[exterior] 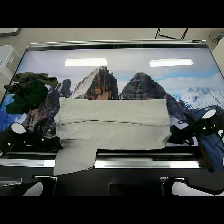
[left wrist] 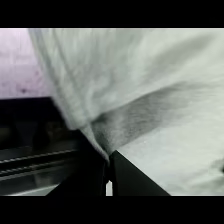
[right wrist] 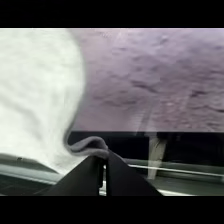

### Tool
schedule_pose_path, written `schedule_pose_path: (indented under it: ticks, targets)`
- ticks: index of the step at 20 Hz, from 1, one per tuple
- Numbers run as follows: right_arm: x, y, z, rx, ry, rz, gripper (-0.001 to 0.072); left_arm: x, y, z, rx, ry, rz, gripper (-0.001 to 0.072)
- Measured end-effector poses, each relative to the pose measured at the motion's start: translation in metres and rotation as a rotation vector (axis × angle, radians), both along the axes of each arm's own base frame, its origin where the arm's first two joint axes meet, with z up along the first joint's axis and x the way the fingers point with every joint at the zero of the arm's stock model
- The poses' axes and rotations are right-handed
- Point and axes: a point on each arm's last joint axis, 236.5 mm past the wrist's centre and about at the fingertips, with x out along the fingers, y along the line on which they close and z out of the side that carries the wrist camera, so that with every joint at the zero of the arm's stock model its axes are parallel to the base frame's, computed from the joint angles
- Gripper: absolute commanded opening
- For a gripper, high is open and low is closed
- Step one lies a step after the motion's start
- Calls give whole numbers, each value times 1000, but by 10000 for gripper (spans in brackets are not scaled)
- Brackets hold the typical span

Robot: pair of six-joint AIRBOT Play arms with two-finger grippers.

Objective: Fold the clothes and pants, and hang the long-sleeved shirts on hangers.

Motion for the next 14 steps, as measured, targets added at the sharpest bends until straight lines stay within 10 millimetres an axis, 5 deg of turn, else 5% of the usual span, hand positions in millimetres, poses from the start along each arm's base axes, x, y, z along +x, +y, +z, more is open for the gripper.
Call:
schedule_pose_path:
  ticks: [7,11,14]
  targets:
    - [99,-2,55,-62,-270,-51,36,111,18,76,35,-257,76,27]
    - [165,-1,68,-120,-422,-109,36,180,24,90,16,-329,140,27]
    - [199,-1,60,-125,-447,-158,37,228,23,89,-14,-358,166,27]
